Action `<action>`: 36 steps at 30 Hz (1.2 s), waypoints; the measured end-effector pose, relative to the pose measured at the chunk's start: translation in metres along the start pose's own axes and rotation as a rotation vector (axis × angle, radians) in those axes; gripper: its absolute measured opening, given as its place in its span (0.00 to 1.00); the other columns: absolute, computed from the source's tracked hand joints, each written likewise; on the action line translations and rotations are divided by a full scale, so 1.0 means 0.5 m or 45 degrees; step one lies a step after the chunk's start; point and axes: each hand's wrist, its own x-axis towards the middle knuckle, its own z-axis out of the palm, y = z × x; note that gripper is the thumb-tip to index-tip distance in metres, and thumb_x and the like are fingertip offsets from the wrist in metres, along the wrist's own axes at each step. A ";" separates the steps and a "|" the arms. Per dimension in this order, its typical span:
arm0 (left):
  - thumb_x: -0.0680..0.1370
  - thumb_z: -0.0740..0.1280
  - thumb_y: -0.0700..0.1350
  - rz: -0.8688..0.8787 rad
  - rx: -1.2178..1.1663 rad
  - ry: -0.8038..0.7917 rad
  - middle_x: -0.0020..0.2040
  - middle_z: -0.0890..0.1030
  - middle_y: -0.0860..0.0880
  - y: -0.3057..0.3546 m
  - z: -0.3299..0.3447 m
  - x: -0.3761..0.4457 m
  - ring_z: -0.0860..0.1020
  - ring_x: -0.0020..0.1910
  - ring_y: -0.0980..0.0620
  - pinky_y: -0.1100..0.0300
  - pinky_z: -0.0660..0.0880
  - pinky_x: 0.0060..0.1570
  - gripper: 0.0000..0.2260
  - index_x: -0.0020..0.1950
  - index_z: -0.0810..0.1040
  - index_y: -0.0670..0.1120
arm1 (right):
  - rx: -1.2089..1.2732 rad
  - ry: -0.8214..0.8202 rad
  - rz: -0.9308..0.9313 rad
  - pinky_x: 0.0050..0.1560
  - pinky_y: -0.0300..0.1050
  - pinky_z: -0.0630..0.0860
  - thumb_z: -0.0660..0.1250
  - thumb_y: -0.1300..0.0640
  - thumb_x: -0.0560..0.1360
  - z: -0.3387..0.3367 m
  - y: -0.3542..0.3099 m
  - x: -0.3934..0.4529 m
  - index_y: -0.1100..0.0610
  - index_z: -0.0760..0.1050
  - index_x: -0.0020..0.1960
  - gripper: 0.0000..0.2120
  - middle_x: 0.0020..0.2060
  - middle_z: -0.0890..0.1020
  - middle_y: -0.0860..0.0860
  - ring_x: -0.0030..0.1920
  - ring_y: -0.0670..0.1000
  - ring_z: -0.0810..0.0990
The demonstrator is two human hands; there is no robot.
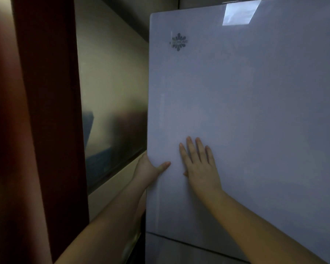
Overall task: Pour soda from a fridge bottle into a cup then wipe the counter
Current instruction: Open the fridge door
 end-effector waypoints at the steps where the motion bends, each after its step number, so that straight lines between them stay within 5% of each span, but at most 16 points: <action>1: 0.68 0.78 0.56 -0.003 0.005 0.004 0.65 0.77 0.47 0.001 0.001 -0.001 0.76 0.61 0.47 0.60 0.71 0.52 0.33 0.68 0.71 0.46 | 0.002 -0.003 0.007 0.72 0.61 0.54 0.79 0.51 0.61 -0.001 -0.002 0.000 0.56 0.57 0.77 0.51 0.76 0.56 0.58 0.75 0.62 0.56; 11: 0.67 0.75 0.62 0.028 -0.001 0.009 0.65 0.76 0.49 0.004 -0.049 -0.094 0.76 0.57 0.52 0.61 0.70 0.49 0.34 0.68 0.71 0.47 | 0.074 -0.061 0.035 0.70 0.63 0.52 0.81 0.48 0.57 -0.070 -0.021 -0.039 0.56 0.57 0.76 0.55 0.75 0.59 0.59 0.75 0.62 0.54; 15: 0.59 0.68 0.72 0.040 0.086 -0.001 0.64 0.77 0.47 -0.002 -0.082 -0.138 0.78 0.59 0.48 0.52 0.77 0.56 0.45 0.67 0.71 0.47 | 0.222 -0.135 0.117 0.72 0.57 0.45 0.69 0.42 0.72 -0.149 -0.065 -0.070 0.54 0.53 0.78 0.42 0.77 0.49 0.60 0.76 0.62 0.46; 18: 0.63 0.66 0.71 0.050 0.114 -0.051 0.62 0.77 0.49 0.021 -0.123 -0.212 0.78 0.56 0.50 0.51 0.79 0.51 0.40 0.67 0.70 0.47 | 0.291 -0.020 0.221 0.73 0.57 0.51 0.62 0.44 0.77 -0.229 -0.117 -0.089 0.54 0.58 0.76 0.32 0.75 0.58 0.62 0.75 0.63 0.57; 22: 0.74 0.68 0.61 0.077 0.134 -0.179 0.52 0.79 0.50 0.035 -0.178 -0.331 0.79 0.47 0.53 0.53 0.79 0.46 0.21 0.59 0.69 0.50 | 0.379 0.086 0.254 0.70 0.58 0.62 0.60 0.44 0.78 -0.339 -0.188 -0.116 0.52 0.58 0.76 0.30 0.75 0.60 0.60 0.73 0.62 0.62; 29: 0.75 0.70 0.50 0.442 0.135 -0.353 0.55 0.81 0.52 0.056 -0.256 -0.499 0.80 0.53 0.55 0.53 0.77 0.53 0.19 0.64 0.70 0.51 | 0.416 0.142 0.271 0.71 0.55 0.56 0.65 0.45 0.76 -0.486 -0.262 -0.202 0.49 0.46 0.78 0.38 0.77 0.49 0.57 0.76 0.59 0.52; 36: 0.70 0.67 0.60 0.752 0.265 -0.327 0.46 0.81 0.54 0.104 -0.249 -0.609 0.79 0.44 0.55 0.55 0.77 0.43 0.21 0.58 0.70 0.52 | 0.311 0.092 0.348 0.70 0.53 0.62 0.70 0.56 0.74 -0.583 -0.225 -0.301 0.49 0.57 0.76 0.35 0.77 0.44 0.56 0.76 0.60 0.51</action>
